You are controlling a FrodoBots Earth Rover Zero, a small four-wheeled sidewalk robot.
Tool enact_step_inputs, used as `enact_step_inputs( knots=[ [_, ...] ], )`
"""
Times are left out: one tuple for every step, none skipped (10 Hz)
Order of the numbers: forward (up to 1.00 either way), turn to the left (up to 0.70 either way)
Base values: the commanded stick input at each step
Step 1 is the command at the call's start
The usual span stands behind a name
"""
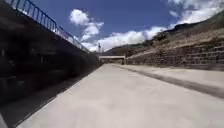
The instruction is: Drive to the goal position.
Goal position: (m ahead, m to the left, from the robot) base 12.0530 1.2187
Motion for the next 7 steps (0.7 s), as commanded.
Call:
enact_step_inputs(
  knots=[
    [1.00, -0.01],
    [1.00, -0.01],
    [1.00, -0.01],
    [1.00, -0.01],
    [1.00, -0.01],
    [1.00, -0.01],
    [1.00, -0.01]
  ],
)
